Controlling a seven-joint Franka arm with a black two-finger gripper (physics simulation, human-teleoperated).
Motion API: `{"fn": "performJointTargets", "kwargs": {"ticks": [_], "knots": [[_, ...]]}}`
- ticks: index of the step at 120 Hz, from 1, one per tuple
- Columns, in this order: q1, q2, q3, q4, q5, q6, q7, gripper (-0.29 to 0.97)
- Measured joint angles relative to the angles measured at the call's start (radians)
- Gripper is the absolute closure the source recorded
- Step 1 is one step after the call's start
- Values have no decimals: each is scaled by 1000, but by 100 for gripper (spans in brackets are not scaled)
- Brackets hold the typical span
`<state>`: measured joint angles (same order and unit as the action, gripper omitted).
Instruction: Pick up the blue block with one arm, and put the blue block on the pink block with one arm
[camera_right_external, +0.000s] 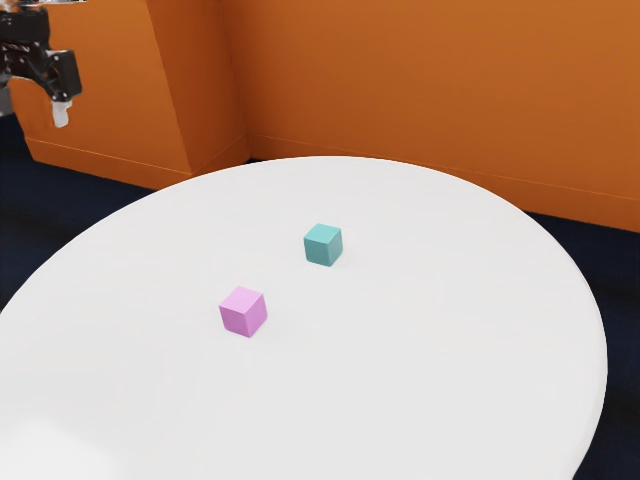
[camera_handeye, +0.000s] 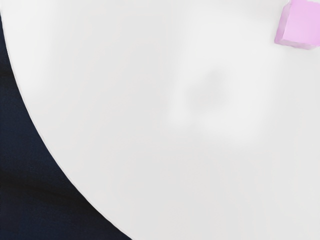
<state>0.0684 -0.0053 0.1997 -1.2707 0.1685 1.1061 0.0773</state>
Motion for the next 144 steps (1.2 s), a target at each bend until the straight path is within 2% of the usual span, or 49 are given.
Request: {"fn": "performJointTargets", "kwargs": {"ticks": [16, 24, 33, 42, 53, 69, 101, 144], "knots": [[-52, 64, -48, 2, -8, 111, 6, 0], [-112, 176, -70, 19, -17, 196, 8, 0], [-148, 346, -78, 113, -34, 297, 11, 0], [-137, 485, -81, 194, -44, 391, 14, 0], [-80, 637, -114, 291, -53, 489, 16, 0], [7, 780, -177, 321, -65, 642, 19, 0], [60, 938, -286, 399, -74, 853, 21, 0], [83, 1042, -426, 431, -75, 1048, 20, 0]]}}
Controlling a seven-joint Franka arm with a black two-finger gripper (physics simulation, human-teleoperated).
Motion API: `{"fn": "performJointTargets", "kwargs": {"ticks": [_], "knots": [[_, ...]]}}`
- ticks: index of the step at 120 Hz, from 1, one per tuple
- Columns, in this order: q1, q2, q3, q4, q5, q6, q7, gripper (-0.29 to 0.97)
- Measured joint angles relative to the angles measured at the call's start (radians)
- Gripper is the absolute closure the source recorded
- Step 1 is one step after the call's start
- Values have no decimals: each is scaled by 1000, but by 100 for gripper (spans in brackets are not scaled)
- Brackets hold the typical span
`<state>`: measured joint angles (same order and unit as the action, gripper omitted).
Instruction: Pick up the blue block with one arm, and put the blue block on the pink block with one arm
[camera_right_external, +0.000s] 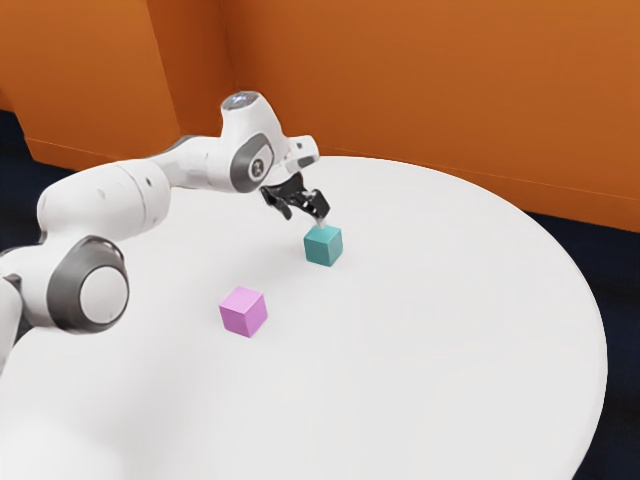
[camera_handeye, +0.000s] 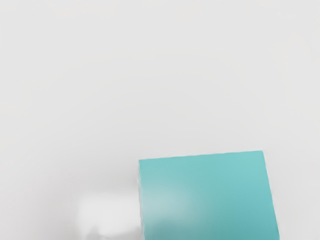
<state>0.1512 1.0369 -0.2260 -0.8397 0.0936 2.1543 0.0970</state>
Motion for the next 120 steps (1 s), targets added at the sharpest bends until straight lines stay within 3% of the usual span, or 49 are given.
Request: {"fn": "performJointTargets", "kwargs": {"ticks": [120], "knots": [[-25, 109, -21, 21, 1, 139, -9, 0]]}}
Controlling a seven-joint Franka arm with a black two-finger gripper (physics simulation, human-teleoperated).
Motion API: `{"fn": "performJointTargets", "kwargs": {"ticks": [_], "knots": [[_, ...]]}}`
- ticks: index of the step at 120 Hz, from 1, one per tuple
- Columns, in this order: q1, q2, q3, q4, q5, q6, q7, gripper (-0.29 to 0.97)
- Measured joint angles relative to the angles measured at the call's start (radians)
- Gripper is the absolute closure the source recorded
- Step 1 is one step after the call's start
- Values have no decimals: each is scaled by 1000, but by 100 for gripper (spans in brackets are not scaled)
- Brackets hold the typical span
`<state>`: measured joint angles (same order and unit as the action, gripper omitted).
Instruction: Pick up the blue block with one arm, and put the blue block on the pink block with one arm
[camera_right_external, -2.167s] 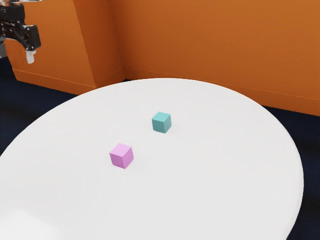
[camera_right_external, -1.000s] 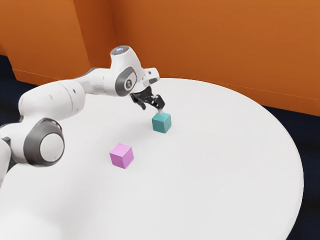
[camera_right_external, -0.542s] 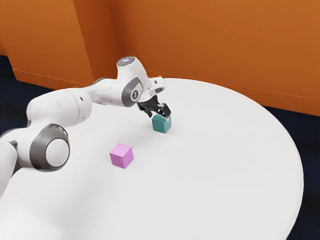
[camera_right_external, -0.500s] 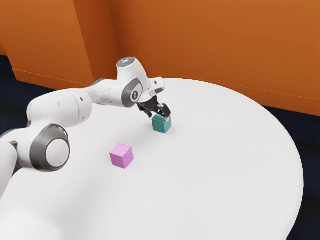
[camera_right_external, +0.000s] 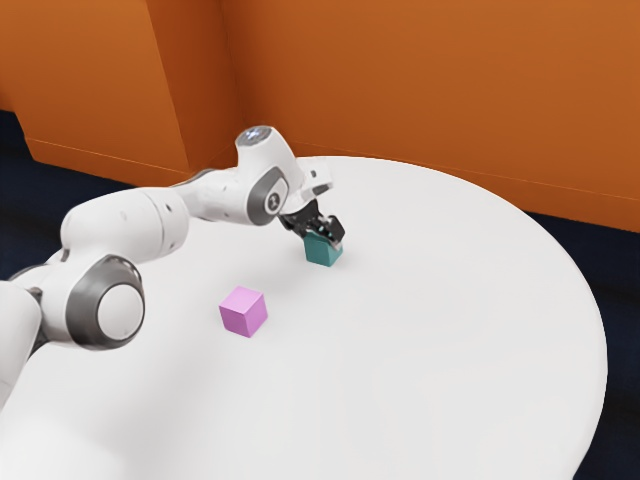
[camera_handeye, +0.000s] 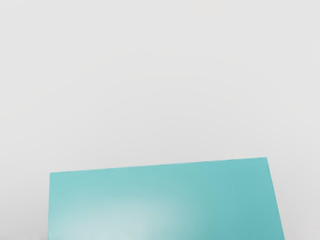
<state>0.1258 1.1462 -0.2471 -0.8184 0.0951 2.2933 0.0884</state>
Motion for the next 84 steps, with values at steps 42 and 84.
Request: {"fn": "performJointTargets", "kwargs": {"ticks": [42, 84], "knots": [[-2, 1, 0, -3, 16, 14, -33, 35], [-30, -242, 96, -309, 16, 12, -67, 39]]}}
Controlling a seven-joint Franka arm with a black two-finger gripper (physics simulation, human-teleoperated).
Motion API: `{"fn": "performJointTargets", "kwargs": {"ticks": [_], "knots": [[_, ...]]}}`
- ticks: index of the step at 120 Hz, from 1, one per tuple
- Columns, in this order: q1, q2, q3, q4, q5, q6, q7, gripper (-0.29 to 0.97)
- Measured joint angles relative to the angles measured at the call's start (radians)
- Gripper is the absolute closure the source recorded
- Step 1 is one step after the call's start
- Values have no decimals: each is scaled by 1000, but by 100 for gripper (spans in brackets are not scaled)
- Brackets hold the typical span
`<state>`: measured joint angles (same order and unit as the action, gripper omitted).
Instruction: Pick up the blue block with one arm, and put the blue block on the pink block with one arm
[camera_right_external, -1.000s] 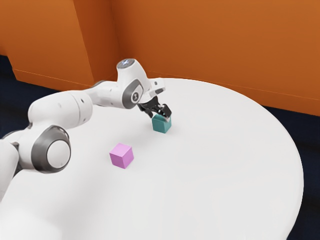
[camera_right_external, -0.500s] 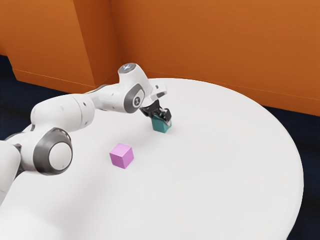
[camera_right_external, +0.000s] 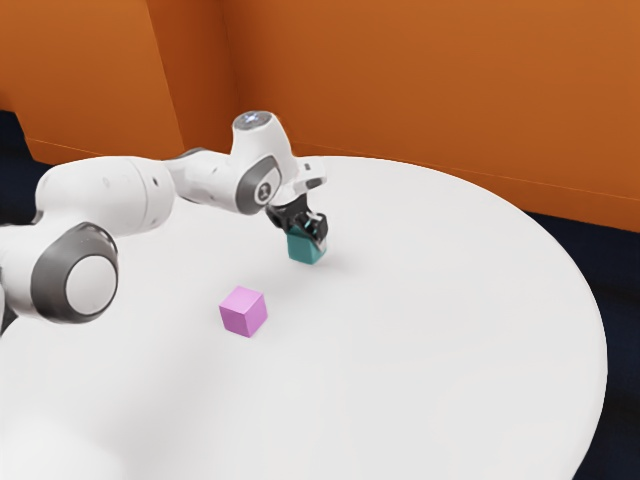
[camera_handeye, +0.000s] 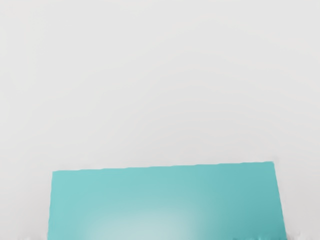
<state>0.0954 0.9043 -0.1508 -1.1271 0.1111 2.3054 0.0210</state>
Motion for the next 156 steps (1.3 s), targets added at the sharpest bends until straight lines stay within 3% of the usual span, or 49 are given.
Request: {"fn": "performJointTargets", "kwargs": {"ticks": [56, 95, 112, 156], "knots": [[2, -460, 56, -538, -45, 10, -38, 40], [1, -646, 92, -766, -51, -4, -9, 39], [1, -659, 96, -829, -50, -13, 24, 40], [0, -626, 102, -821, -42, -20, 80, 40]]}}
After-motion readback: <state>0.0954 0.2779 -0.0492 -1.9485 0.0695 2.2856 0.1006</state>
